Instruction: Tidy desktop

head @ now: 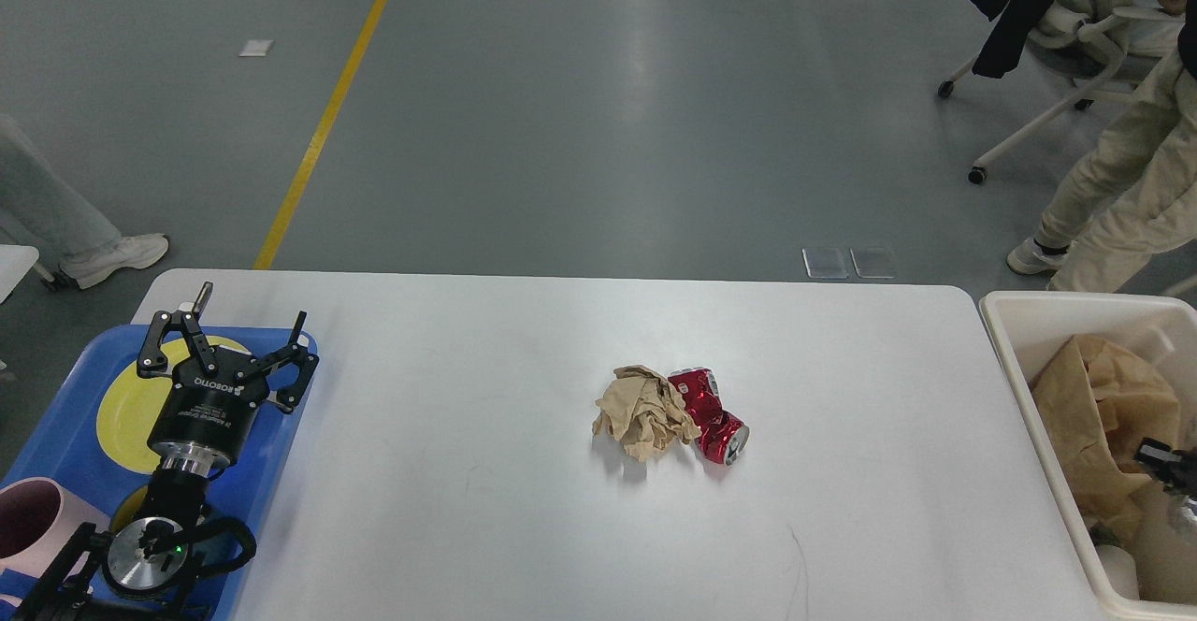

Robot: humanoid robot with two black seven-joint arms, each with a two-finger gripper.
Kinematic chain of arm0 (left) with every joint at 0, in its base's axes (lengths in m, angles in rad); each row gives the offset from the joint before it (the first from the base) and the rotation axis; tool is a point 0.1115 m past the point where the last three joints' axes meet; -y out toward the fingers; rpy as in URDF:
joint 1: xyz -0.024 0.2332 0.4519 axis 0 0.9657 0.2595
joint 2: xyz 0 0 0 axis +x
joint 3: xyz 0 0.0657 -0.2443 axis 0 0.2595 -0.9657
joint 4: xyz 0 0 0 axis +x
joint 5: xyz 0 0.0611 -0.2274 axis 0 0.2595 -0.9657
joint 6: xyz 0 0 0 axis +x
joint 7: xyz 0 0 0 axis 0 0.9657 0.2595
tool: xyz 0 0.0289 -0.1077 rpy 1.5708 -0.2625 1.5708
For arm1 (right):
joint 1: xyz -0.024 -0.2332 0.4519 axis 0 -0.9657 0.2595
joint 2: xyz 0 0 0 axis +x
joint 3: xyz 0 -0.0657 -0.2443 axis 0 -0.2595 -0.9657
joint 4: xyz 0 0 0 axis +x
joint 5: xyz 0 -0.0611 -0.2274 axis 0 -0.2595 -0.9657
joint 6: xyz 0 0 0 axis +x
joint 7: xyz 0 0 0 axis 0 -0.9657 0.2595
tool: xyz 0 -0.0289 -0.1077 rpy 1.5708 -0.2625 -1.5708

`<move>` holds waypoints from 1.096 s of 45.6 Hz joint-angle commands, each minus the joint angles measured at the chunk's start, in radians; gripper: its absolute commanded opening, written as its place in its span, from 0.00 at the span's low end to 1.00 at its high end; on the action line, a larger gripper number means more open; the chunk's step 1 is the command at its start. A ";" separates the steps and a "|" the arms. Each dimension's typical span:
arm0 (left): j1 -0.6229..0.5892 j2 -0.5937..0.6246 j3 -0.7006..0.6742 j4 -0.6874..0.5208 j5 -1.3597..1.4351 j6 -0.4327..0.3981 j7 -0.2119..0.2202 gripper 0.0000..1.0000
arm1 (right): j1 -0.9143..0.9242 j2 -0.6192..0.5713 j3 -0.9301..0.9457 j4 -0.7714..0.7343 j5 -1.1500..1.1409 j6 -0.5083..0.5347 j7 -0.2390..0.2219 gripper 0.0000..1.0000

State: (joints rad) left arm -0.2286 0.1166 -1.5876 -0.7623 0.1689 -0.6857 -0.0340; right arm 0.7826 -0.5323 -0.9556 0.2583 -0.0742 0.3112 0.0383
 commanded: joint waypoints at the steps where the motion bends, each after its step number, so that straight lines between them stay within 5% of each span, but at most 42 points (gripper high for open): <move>1: 0.000 0.000 0.000 0.000 0.000 0.000 0.000 0.97 | -0.155 0.106 0.063 -0.174 0.001 -0.076 -0.003 0.00; 10: 0.000 0.000 0.000 0.001 0.000 0.000 0.000 0.96 | -0.212 0.156 0.078 -0.198 -0.006 -0.221 -0.040 0.00; 28: 0.000 0.000 0.000 0.000 0.000 0.000 0.000 0.97 | -0.227 0.189 0.083 -0.198 -0.003 -0.245 -0.043 0.00; 30: 0.000 0.000 0.000 0.000 0.000 0.000 0.000 0.97 | -0.227 0.193 0.084 -0.200 -0.003 -0.250 -0.043 0.21; 34: 0.000 0.000 0.000 0.000 0.000 0.000 0.000 0.97 | -0.229 0.193 0.083 -0.200 -0.003 -0.283 -0.041 0.79; 36: 0.000 0.000 0.000 0.001 0.001 0.000 0.000 0.97 | -0.230 0.196 0.083 -0.200 -0.003 -0.316 -0.041 0.96; 50: 0.000 0.000 0.000 0.000 0.000 0.000 0.000 0.97 | -0.233 0.196 0.083 -0.192 -0.006 -0.346 -0.040 1.00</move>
State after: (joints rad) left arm -0.2286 0.1166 -1.5877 -0.7625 0.1692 -0.6857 -0.0340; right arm 0.5472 -0.3315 -0.8735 0.0641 -0.0795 -0.0343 -0.0016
